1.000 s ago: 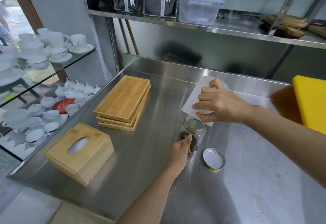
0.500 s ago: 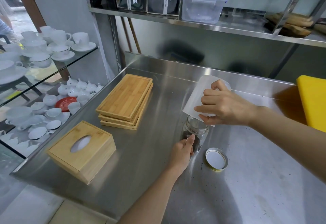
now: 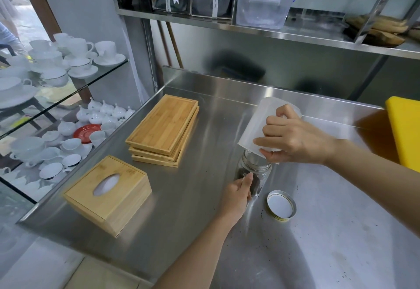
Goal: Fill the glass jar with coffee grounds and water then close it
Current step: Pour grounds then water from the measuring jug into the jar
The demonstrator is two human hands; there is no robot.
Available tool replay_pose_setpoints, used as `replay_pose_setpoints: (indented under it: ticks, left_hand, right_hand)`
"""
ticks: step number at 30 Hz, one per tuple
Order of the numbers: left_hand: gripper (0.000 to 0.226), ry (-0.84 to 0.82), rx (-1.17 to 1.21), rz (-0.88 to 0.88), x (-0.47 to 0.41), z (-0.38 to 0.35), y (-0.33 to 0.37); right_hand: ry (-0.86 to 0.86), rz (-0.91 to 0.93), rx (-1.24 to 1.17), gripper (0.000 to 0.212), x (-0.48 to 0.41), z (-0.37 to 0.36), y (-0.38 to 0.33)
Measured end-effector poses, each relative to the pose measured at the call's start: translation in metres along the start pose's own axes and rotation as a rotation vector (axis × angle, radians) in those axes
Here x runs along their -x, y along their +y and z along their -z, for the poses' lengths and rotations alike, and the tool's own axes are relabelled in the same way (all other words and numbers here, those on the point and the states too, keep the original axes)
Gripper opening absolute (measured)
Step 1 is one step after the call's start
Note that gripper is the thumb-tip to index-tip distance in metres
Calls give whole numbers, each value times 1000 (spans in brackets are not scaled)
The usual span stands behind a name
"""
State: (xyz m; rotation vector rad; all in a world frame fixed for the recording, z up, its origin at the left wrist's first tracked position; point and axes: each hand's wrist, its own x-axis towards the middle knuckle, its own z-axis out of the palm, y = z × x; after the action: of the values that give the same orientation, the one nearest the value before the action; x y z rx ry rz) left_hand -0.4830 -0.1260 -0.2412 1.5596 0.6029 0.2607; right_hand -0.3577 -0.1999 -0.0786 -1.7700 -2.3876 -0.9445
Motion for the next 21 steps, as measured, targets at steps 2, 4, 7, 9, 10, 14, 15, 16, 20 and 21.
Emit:
replay_pose_setpoints:
  ticks: [2,4,7,9,10,14,15,16,20,21]
  left_hand:
    - [49,-7,3,2,1,0,0]
    - [48,-7,9,0,1,0,1]
    - [47,0,17,-1,0,1,3]
    - [47,-2,15,0,0,1,3]
    - [48,-4,12,0,1,1,2]
    - [49,-4,17,1,0,0,-1]
    - [50,-2,18,-2,-1,0,-2]
    - [50,1,21,-6,-2,0,-3]
    - [50,25,58,-9,-4,-1,-3]
    - [50,28,60,-11,-4,-1,-4]
  right_hand:
    - [-7,11,6,47,1,0,-2]
    - [-6,0,6,48,2,1,-4]
    - [-3,-7,-5,50,1,5,-4]
    - [17,-14,5,39,2,5,-3]
    - [22,-24,5,36,2,6,-4]
    - [16,-78,-80,40,4,5,-9]
    - [37,-135,-112,33,5,4,-8]
    - [74,-219,-137,27,5,4,-7]
    - [199,-678,-326,32,14,11,-5]
    - [219,-804,-381,34,19,13,-6]
